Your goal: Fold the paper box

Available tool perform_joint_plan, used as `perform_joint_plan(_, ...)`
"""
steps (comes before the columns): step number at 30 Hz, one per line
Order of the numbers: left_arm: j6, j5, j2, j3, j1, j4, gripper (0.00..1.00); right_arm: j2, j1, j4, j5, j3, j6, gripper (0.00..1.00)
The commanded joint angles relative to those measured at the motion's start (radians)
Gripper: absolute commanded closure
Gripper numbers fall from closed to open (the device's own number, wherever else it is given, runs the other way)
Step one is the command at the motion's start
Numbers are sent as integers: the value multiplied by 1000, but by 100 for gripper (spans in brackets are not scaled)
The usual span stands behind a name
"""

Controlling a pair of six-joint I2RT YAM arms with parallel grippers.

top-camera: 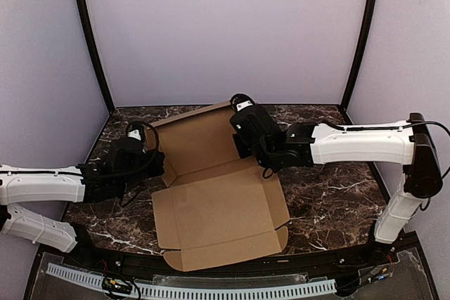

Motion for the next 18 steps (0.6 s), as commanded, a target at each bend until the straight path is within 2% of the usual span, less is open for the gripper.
perform_joint_plan(1,-10,68,-7,-9,-6,47,99,34,-12,21,29,-27,-7,100)
perform_joint_plan(7,-4,61,9,5,-6,31,99,43,-13,61,44,-45,-14,100)
perform_joint_plan(10,0,66,20,10,-6,19,88,55,-19,94,46,-67,-23,100)
perform_joint_plan(18,40,28,0,12,-6,-60,75,57,-39,195,20,-124,-32,100)
